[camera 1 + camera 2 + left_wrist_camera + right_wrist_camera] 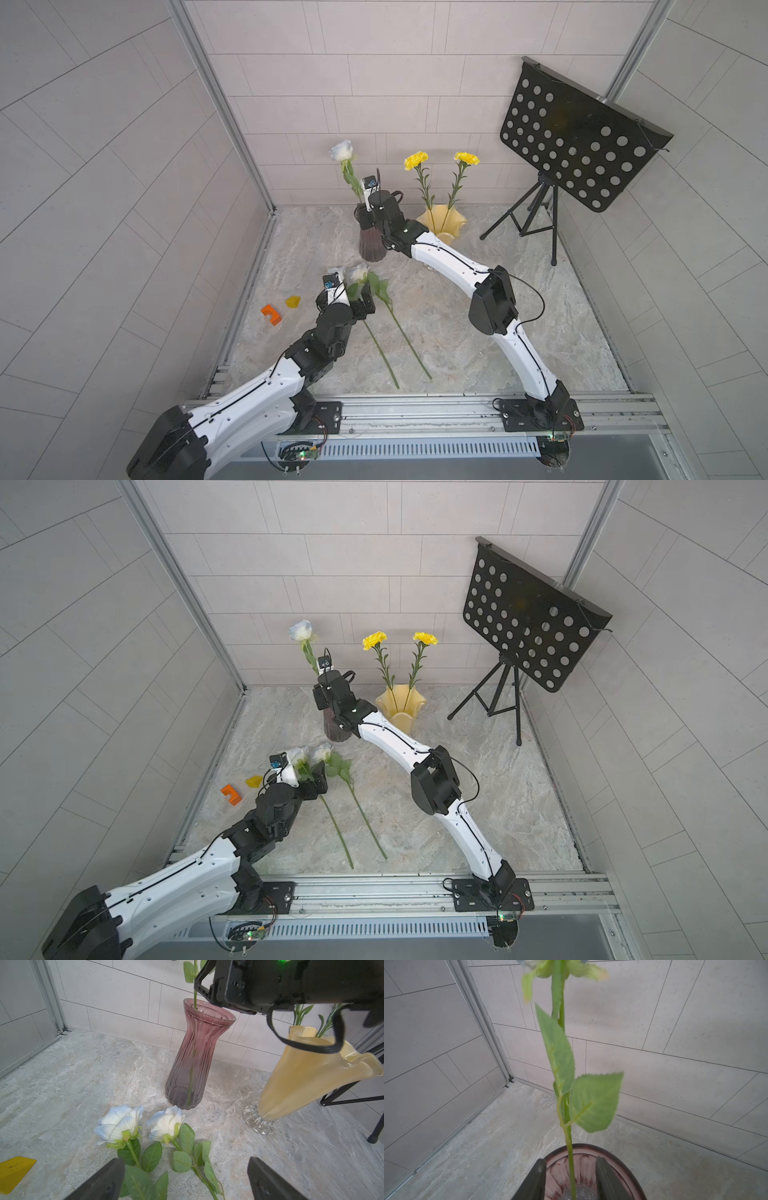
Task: Arrange the flowers in different vases according to their colors
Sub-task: Insert the flower into the vase.
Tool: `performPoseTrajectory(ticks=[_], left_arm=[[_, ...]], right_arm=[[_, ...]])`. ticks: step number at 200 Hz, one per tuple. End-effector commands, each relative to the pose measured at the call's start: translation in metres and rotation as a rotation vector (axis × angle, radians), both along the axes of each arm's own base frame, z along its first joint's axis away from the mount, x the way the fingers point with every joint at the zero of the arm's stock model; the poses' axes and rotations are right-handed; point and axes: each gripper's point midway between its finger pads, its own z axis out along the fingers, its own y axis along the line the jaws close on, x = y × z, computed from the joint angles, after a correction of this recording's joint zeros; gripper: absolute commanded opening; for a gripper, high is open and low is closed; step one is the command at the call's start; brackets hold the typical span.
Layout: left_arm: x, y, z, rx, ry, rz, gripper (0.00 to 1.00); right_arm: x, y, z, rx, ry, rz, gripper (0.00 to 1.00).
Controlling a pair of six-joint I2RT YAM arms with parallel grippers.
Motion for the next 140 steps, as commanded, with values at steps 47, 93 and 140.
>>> performPoseTrajectory(ticks=[47, 93, 140], left_arm=[[-0.005, 0.032, 0.001, -0.05, -0.014, 0.17, 1.0], [-0.02, 0.054, -0.016, -0.111, 0.129, 0.217, 1.0], [-0.05, 0.075, -0.035, -0.117, 0.24, 0.235, 1.0]], right_arm=[[-0.066, -0.037, 0.086, 0.013, -0.004, 0.033, 0.46], [-0.146, -0.082, 0.045, -0.036, 0.196, 0.069, 0.47], [-0.242, -0.108, -0.092, -0.33, 0.528, 0.142, 0.5]])
